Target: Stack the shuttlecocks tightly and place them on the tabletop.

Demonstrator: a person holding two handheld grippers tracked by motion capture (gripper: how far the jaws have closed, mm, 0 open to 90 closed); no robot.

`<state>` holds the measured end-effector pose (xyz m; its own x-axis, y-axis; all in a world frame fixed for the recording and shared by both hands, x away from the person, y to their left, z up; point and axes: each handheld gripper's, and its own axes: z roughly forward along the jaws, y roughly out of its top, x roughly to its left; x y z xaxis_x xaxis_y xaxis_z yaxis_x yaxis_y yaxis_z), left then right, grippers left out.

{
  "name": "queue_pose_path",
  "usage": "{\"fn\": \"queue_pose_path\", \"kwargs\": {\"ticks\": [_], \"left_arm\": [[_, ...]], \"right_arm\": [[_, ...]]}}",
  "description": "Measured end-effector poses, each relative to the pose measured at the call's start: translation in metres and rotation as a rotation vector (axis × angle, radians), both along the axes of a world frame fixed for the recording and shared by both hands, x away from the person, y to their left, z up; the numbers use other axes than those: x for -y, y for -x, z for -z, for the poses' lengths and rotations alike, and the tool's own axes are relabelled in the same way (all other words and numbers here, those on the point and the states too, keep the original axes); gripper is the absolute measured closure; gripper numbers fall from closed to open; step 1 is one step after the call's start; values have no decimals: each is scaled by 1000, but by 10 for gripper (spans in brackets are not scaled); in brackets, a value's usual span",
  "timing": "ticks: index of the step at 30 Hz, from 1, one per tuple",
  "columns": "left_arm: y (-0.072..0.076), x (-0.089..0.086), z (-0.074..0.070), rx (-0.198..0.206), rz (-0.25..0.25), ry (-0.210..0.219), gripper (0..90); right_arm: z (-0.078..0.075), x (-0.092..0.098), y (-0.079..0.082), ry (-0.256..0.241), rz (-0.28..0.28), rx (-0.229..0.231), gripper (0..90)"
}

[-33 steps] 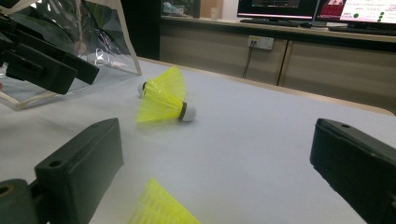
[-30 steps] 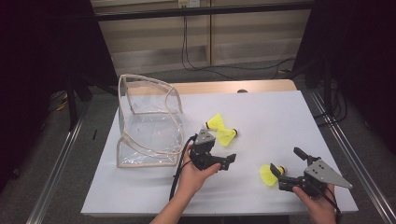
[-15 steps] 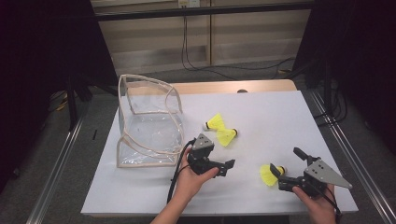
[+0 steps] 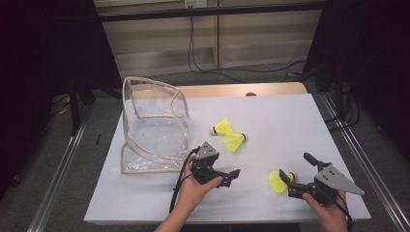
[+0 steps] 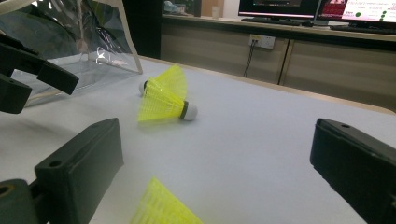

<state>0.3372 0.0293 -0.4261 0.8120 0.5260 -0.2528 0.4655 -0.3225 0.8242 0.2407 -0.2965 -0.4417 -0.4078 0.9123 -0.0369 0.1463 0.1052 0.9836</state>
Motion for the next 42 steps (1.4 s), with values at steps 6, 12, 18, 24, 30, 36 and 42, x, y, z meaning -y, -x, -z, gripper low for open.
{"fn": "queue_pose_path", "kwargs": {"ticks": [6, 12, 18, 24, 30, 36, 42], "left_arm": [[3, -2, -1, 11, 17, 6, 36], [5, -5, 0, 16, 47, -4, 36], [7, -10, -1, 30, 65, -6, 35], [8, -14, -1, 28, 71, -5, 35], [10, -19, -1, 34, 85, -8, 36], [11, -25, -2, 31, 94, -12, 35], [11, -30, -2, 31, 103, -8, 36]], "right_arm": [[0, 0, 0, 2, 0, 0, 21], [0, 0, 0, 2, -1, 0, 21], [0, 0, 0, 1, 0, 0, 21], [0, 0, 0, 2, -1, 1, 21], [0, 0, 0, -1, -2, 1, 21], [0, 0, 0, -1, 1, 0, 21], [0, 0, 0, 0, -5, 2, 21]]}}
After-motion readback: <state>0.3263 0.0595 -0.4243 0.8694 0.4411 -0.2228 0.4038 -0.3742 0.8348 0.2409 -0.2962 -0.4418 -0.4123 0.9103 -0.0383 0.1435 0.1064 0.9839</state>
